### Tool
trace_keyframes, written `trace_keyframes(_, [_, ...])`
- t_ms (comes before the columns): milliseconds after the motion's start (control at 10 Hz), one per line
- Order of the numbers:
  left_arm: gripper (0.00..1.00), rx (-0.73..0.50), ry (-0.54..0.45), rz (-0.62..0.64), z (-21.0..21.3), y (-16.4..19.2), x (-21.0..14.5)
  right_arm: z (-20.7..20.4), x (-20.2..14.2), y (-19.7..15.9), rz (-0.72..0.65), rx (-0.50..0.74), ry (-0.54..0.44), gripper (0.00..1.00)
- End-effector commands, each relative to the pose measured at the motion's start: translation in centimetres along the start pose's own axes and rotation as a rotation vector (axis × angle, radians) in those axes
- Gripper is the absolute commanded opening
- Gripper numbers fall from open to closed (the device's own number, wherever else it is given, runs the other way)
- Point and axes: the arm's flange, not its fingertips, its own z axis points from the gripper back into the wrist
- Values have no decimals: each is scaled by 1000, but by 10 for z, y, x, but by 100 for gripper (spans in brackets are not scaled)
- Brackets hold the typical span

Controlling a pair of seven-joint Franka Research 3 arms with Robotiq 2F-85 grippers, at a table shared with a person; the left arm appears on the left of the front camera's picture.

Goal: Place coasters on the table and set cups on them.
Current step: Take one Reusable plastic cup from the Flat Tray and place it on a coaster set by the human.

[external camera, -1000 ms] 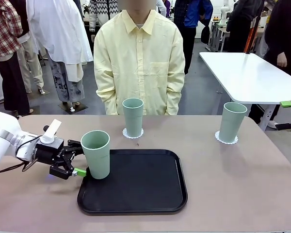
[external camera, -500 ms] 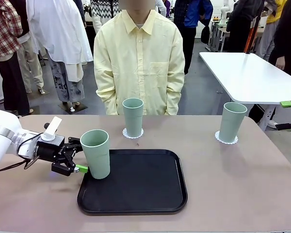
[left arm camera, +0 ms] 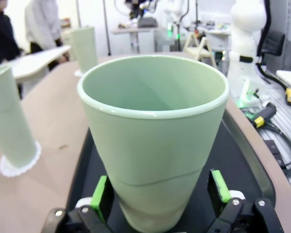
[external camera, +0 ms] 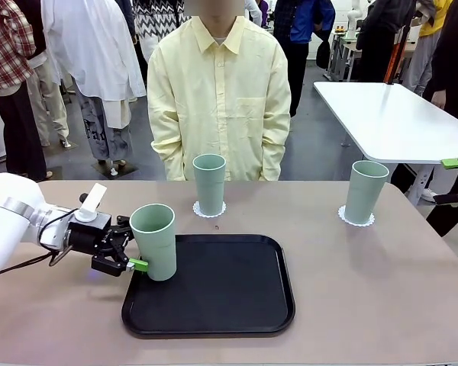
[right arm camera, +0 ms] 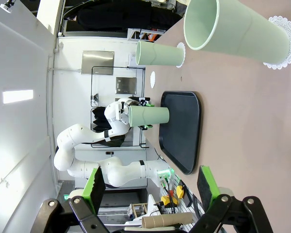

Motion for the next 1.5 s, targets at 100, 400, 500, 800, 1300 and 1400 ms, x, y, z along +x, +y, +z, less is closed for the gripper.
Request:
trace_keyframes(100, [100, 23, -13, -61, -17, 1, -12, 0, -1, 3, -10, -2, -3, 100])
trace_keyframes(400, [100, 28, -12, -58, -30, 2, -14, 0, -1, 3, -10, -2, -3, 100])
trace_keyframes(500, [100, 37, -16, -58, -33, 3, -15, 0, -1, 3, -10, -2, -3, 100])
trace_keyframes(800, [96, 66, -36, -61, -37, 3, -17, 0, -1, 3, -10, -2, -3, 100])
trace_keyframes(1300, [0, 53, -45, -42, -38, 3, -16, 0, -1, 3, -10, -2, -3, 100])
trace_keyframes(1400, [27, 37, -49, -30, -37, 2, -15, 0, -1, 3, -10, -2, -3, 100])
